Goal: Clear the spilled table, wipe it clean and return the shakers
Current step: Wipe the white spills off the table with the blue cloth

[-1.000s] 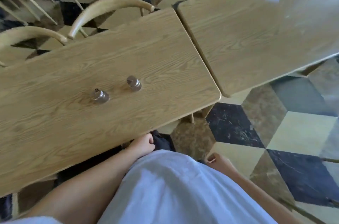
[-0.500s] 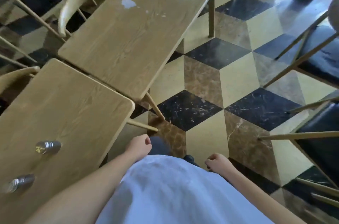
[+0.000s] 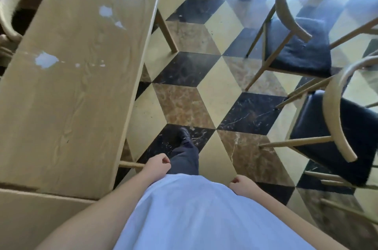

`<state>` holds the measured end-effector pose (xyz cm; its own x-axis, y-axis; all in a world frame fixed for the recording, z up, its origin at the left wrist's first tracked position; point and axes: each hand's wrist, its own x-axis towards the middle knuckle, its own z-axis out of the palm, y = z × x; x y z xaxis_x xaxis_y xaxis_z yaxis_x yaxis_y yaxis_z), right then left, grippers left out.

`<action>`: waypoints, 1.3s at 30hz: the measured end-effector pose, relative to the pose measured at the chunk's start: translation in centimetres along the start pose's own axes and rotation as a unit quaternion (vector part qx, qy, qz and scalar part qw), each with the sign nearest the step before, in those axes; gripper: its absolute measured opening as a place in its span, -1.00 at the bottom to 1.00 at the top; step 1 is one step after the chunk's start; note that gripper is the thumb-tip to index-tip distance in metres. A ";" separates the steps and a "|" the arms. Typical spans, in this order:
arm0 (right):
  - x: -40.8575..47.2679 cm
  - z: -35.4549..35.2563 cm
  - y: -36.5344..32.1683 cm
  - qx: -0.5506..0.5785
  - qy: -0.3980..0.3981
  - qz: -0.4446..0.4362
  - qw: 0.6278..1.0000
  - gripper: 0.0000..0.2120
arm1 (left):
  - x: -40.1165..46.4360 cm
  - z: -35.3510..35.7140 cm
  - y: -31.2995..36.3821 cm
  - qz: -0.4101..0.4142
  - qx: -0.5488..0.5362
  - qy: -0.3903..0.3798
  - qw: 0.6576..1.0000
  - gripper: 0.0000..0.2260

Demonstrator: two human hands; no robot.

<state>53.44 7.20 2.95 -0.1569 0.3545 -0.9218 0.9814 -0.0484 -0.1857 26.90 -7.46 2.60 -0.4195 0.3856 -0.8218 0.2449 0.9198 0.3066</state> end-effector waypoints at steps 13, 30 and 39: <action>8.7 -18.2 -25.7 0.182 0.060 -0.057 0.980 -0.94 | 14.4 -20.7 9.4 -0.068 -0.211 0.013 0.975 -0.89; 23.5 -33.9 -50.3 -0.082 -0.028 -0.144 0.986 -0.82 | 28.1 -18.7 0.9 -0.384 -0.339 0.031 0.858 -0.61; 28.2 -39.2 -63.6 -0.352 -0.119 -0.128 0.920 -0.85 | 26.2 -31.6 22.1 -0.344 -0.383 0.135 0.847 -0.90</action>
<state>-9.08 56.86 2.13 -0.3310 0.0524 -0.9422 0.7244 0.6540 -0.2181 -6.32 25.25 3.05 -0.4424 -0.3533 -0.8243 -0.7336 0.6712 0.1061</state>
